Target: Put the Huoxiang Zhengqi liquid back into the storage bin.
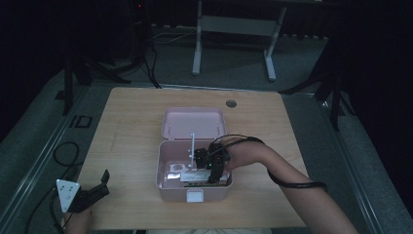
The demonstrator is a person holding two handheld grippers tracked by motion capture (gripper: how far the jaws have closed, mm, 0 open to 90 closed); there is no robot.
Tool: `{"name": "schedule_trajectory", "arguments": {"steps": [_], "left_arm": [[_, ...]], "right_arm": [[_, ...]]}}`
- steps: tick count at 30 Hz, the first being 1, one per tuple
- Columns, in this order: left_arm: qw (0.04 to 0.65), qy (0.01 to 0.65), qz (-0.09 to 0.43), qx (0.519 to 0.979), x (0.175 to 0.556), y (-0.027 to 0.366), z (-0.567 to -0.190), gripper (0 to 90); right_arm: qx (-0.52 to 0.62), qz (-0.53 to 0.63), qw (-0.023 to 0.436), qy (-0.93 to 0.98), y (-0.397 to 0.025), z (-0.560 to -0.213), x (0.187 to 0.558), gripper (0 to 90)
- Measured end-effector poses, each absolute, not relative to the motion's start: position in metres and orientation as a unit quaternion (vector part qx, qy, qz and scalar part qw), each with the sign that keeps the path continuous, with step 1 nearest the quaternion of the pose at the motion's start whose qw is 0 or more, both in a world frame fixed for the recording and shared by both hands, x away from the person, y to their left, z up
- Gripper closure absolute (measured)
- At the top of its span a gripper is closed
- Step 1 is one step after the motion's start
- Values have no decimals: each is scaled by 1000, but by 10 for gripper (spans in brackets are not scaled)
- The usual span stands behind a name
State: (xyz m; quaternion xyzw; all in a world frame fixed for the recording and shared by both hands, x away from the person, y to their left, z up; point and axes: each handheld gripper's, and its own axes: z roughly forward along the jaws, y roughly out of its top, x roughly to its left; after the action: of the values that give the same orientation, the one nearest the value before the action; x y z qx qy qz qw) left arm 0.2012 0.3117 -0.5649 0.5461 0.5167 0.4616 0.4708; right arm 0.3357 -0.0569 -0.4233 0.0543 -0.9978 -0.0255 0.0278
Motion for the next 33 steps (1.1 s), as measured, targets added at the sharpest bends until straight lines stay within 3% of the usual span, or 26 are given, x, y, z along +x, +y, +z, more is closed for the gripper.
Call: {"name": "schedule_trajectory", "arguments": {"steps": [17,27,33], "left_arm": [[470,517,462,546,201,312,-565,2],[468,517,463,546,201,311,-565,2],[469,517,463,546,201,311,-565,2]], "right_arm": [[16,-132,-9,-991,-125,-363,353,472],[-25,-163,-39,-985,-175,-372,371,434],[-79,-189,-43,-978,-200,-400,388,366]]}}
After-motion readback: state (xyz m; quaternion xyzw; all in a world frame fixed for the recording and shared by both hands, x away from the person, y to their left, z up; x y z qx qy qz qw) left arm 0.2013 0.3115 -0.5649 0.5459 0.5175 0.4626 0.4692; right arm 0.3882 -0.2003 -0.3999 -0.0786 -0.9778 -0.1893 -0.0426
